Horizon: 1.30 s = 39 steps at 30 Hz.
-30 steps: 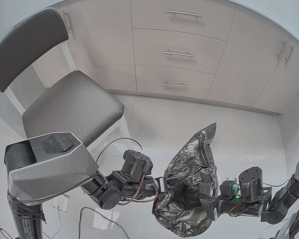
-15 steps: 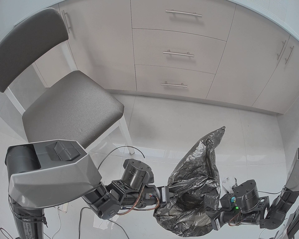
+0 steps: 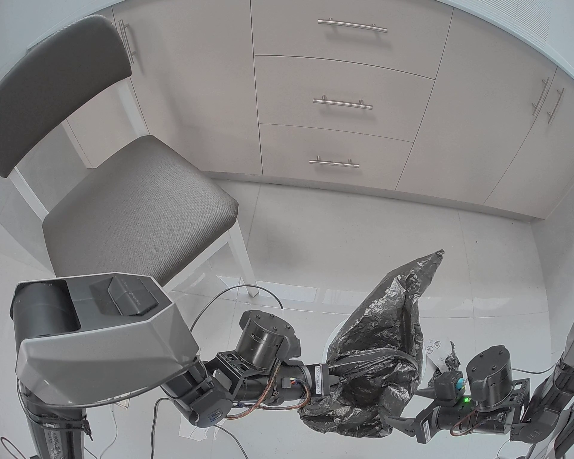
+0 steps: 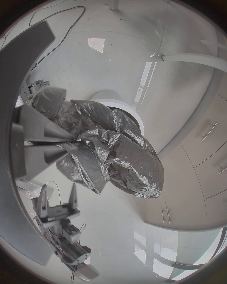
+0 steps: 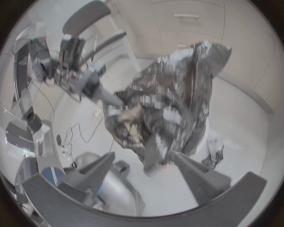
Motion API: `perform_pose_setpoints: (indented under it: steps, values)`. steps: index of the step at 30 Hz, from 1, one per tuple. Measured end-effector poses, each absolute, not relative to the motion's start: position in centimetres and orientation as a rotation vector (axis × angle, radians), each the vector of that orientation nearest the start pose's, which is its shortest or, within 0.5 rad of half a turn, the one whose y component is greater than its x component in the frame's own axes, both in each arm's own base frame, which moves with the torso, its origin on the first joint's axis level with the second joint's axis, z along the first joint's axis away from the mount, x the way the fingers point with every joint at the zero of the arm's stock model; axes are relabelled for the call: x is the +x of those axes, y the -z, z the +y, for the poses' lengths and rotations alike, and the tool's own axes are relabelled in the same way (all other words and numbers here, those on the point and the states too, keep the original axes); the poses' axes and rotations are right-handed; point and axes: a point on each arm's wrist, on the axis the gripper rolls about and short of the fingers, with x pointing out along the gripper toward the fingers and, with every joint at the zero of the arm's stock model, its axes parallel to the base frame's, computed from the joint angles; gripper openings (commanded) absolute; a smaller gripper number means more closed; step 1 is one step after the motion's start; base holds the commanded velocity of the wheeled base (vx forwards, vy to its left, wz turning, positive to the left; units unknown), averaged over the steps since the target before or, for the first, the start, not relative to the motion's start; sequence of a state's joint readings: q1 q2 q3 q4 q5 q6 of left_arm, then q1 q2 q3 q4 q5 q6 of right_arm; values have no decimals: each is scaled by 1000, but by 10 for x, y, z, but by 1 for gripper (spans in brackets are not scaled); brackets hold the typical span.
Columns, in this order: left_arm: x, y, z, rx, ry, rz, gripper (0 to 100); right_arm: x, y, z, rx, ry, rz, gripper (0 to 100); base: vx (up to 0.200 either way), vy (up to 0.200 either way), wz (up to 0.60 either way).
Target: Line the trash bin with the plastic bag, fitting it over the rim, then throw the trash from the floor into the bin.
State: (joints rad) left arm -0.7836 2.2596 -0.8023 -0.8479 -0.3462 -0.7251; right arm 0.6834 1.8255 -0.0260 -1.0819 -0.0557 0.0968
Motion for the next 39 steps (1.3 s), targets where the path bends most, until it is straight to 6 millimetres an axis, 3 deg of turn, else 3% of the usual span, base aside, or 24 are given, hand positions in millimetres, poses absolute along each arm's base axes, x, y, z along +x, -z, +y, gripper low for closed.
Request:
perform_pose_setpoints:
  steps: [8, 13, 19, 26, 36, 37, 39]
  values:
    - [255, -8, -265, -491, 812, 984, 0, 174, -72, 126, -86, -502, 513, 100, 0, 0, 0]
    - [255, -8, -265, -491, 813, 984, 0, 202, -95, 125, -30, -407, 490, 100, 0, 0, 0]
    - [255, -8, -265, -492, 813, 983, 0, 244, -123, 116, 160, -257, 464, 100, 0, 0, 0]
    - [255, -8, -265, -492, 813, 983, 0, 283, -120, 100, 267, -130, 478, 100, 0, 0, 0]
    - [255, -7, -265, -491, 811, 983, 0, 314, -105, 100, 304, -91, 494, 100, 0, 0, 0]
    - [256, -7, -265, -491, 811, 983, 0, 316, -104, 100, 304, -91, 494, 0, 0, 0, 0]
    - [256, -7, -265, -491, 810, 982, 0, 318, -103, 100, 303, -89, 496, 0, 0, 0, 0]
